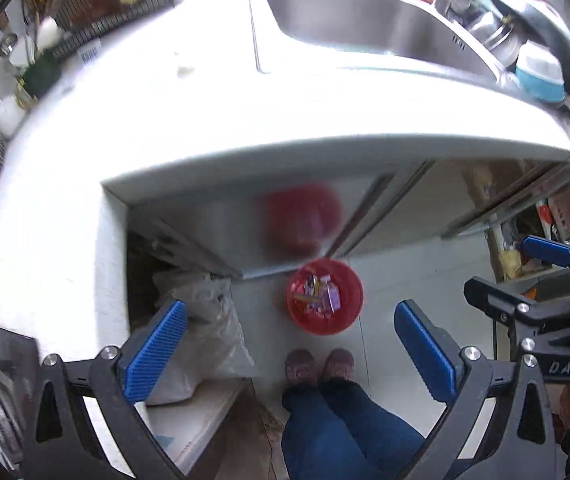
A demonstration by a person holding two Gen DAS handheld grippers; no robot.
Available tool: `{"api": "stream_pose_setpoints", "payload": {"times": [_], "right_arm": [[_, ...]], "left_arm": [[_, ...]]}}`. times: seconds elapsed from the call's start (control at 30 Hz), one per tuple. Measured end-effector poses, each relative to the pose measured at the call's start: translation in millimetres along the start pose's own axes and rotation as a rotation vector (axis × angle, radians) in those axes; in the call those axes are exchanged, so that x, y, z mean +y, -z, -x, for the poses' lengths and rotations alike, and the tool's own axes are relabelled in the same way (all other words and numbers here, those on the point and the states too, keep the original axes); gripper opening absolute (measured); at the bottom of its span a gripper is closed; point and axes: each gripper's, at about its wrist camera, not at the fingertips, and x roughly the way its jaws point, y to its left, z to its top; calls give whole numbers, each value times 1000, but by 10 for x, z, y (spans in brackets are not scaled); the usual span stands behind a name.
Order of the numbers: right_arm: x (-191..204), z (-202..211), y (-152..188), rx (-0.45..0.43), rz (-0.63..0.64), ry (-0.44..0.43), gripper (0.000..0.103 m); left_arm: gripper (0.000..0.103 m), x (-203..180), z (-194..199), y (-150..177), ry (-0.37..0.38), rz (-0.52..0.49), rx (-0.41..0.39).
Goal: Collect trash
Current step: 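Raise both open tools back up over the counter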
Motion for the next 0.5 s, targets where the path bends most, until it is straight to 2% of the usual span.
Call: {"api": "stream_pose_setpoints", "payload": {"times": [0.23,0.5], "right_arm": [[64,459,-123,-80,17,-12,101],[158,735,-279,-145,66,-36,101]], "left_arm": [[103,27,522,-101,-22,16,-94],[103,213,864,-213,-61,71,-153]]}}
